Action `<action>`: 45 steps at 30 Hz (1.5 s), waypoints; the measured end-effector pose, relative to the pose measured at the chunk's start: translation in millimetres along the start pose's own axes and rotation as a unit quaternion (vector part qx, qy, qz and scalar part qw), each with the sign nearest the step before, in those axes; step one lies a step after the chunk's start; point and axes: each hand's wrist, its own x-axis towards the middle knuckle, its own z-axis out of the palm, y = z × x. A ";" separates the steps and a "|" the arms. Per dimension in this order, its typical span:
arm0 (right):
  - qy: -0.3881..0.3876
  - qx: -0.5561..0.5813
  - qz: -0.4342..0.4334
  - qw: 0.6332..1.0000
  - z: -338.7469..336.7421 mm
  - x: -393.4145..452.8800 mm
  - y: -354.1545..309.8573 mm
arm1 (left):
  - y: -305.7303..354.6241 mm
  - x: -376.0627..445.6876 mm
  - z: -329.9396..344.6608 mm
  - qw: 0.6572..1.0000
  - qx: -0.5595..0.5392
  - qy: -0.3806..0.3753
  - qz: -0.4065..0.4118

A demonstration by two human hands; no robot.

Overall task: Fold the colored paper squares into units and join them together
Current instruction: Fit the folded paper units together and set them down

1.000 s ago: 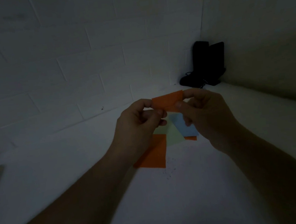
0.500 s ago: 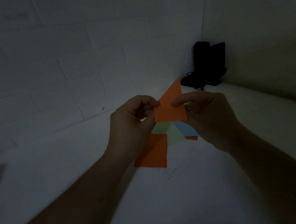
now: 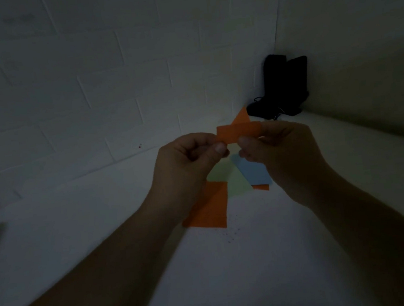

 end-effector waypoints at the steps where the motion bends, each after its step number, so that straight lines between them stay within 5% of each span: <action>1: 0.004 0.002 0.007 1.000 0.6 0.2 0.6 | 0.7 -0.5 1.6 0.999 -0.032 -0.003 -0.012; 16: -0.029 0.079 0.037 0.996 4.4 0.6 -2.5 | 10.1 -2.7 6.7 0.983 -0.152 0.008 -0.107; 28: -0.062 0.126 0.052 0.989 -3.5 3.2 -3.9 | 7.4 -3.8 -0.9 0.999 0.022 -0.003 0.033; 37: -0.073 0.087 0.036 0.993 0.4 0.2 -2.7 | -1.4 4.2 -8.5 0.968 0.187 0.037 0.163; 45: -0.064 0.012 -0.039 0.997 -3.8 1.4 -2.1 | 7.8 -5.1 -1.2 0.998 0.032 -0.008 0.052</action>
